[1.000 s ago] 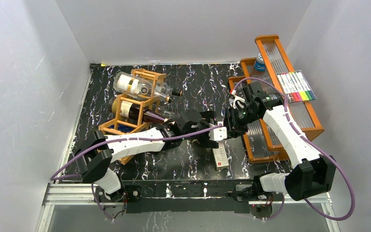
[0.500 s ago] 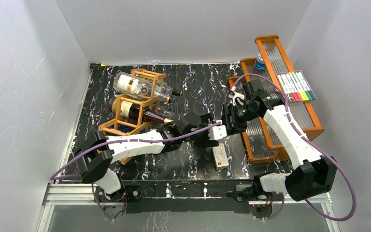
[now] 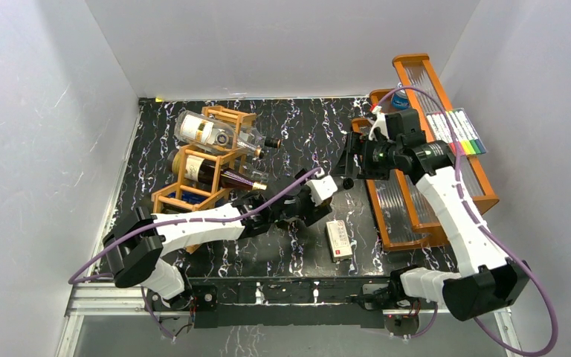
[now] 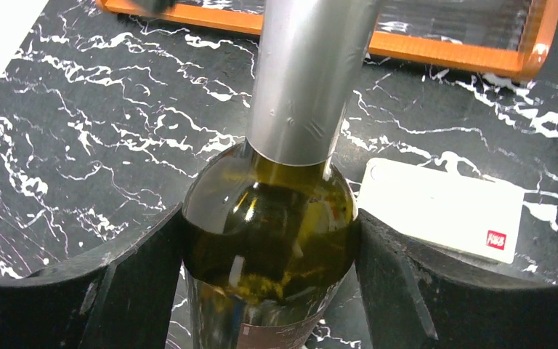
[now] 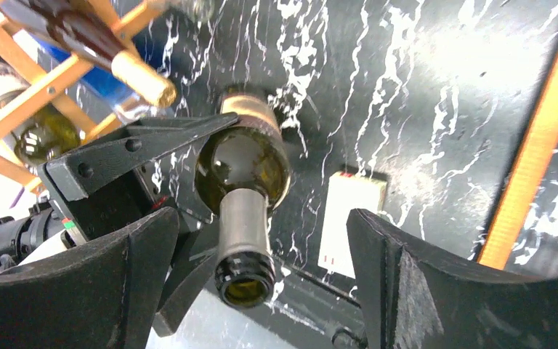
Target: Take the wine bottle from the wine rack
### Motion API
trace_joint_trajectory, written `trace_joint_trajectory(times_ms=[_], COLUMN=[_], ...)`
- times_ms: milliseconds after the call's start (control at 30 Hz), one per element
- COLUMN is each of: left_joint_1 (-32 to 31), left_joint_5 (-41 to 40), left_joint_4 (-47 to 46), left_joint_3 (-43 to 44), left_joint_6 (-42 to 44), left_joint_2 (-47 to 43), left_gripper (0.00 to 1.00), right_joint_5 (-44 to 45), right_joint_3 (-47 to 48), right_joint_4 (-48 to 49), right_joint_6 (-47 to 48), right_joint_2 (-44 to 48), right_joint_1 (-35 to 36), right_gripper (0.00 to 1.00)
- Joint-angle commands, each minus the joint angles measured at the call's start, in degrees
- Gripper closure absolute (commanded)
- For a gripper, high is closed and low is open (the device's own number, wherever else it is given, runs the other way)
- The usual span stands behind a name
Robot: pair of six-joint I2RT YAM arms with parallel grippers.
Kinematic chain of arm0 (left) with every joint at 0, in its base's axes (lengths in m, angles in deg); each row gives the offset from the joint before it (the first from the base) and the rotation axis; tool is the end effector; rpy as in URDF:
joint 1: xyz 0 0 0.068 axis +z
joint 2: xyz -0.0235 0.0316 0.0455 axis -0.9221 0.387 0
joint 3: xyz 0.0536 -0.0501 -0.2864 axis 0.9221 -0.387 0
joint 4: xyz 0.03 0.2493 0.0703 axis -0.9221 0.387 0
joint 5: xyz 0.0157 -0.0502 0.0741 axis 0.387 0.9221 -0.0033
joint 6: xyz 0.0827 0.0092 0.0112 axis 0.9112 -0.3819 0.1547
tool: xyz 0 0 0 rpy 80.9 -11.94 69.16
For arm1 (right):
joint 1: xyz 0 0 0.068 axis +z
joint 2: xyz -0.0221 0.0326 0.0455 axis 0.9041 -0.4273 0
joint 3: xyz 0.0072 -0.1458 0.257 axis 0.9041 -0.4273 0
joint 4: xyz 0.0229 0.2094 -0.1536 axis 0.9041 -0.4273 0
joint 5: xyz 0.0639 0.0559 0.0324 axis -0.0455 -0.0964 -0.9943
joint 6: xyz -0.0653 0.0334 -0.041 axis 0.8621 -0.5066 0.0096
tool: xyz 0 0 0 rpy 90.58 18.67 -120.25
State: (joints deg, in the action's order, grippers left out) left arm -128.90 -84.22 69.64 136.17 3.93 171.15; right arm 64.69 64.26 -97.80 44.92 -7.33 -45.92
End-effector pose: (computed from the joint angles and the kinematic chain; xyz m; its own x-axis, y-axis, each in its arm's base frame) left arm 0.1847 -0.3342 0.2819 0.1219 0.3613 -0.9245 0.8538 0.4367 0.2832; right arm 0.2381 0.1077 0.3632 -0.8314 0.0615 -0.5523 -0.2517 0.8444 0.4729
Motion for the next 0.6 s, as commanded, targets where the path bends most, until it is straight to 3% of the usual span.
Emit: trace_joint_trajectory(times_ms=[0,233,567], left_joint_1=[0.15,0.15,0.14], left_joint_5=[-2.95,-3.91,-4.62], left_joint_4=[-5.45,-3.61,-2.01], left_joint_3=[0.49,2.22,2.93], left_joint_6=[-9.11,-14.05,-15.33], left_joint_2=[-4.62,-4.09,-4.26], left_gripper=[1.00,1.00,1.00], right_joint_5=[6.71,-2.41,-5.45], right_joint_3=[1.42,-4.47,-10.59], right_joint_4=[7.04,15.90,17.89], right_joint_6=[-4.27,-5.91,-5.59], right_joint_2=[4.92,5.95,3.84], right_joint_1=[0.06,0.06,1.23], right_gripper=[0.03,0.07,0.20])
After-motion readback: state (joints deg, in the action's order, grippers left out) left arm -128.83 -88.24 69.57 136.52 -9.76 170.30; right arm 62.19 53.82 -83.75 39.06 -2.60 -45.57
